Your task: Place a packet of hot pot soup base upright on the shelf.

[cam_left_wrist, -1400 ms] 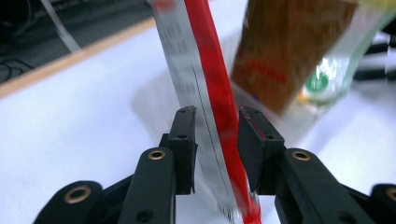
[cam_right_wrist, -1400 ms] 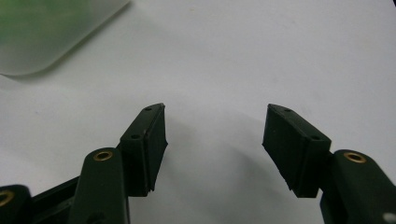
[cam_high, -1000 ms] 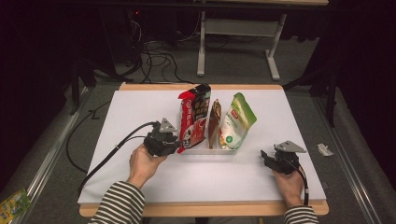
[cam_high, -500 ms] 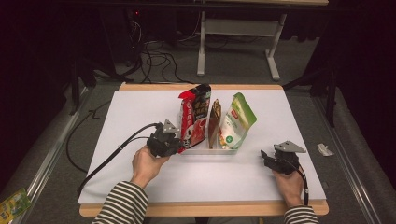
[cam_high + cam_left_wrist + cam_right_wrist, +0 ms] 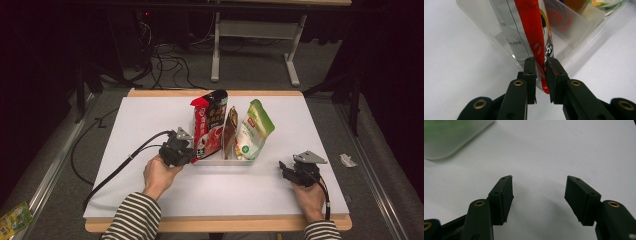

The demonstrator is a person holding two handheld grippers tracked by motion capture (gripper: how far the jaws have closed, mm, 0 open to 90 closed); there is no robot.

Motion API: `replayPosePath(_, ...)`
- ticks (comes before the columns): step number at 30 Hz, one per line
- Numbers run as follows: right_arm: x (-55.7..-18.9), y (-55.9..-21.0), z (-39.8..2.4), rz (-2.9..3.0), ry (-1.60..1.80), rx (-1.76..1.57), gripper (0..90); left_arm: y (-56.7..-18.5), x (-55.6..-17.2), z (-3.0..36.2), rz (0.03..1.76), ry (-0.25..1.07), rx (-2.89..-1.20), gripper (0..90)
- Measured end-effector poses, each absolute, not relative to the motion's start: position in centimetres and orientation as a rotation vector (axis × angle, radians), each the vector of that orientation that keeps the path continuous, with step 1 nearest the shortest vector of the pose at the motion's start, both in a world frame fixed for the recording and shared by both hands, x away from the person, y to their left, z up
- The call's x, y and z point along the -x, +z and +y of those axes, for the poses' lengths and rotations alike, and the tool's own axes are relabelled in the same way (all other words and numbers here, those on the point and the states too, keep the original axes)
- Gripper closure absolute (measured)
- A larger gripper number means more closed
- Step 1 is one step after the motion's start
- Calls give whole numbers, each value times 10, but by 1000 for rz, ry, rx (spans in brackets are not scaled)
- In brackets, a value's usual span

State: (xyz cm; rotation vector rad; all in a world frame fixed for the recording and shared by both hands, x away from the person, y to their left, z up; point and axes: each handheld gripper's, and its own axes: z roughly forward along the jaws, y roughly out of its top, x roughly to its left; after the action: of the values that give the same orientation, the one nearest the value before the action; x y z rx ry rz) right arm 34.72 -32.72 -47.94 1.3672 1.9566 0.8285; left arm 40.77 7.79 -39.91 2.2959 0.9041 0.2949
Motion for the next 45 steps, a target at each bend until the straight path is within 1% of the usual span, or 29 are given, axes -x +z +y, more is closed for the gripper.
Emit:
replayPosePath(10,-347,-480,-326,1956,826,-1364,402,-402,-410,74,950,264,-2319,828)
replayPosePath(23,-348,-480,-326,1968,814,-1355,402,-403,-411,72,978,248,-2350,835)
replayPosePath(28,-348,-480,-326,1962,822,-1355,401,-387,-407,79,952,251,-2241,776)
replayPosePath(31,-348,-480,-326,1971,816,-1353,401,-374,-413,86,981,279,-2180,709)
replayPosePath(33,-348,-480,-326,1967,820,-1351,401,-368,-417,86,978,303,-2162,677)
replayPosePath(35,-348,-480,-326,1965,820,-1354,401,-364,-423,85,981,314,-2157,669)
replayPosePath(40,-348,-480,-326,1961,822,-1353,400,-360,-432,80,973,312,-2134,599)
replayPosePath(45,-348,-480,-326,1959,827,-1356,400,-357,-439,78,993,325,-2120,571)
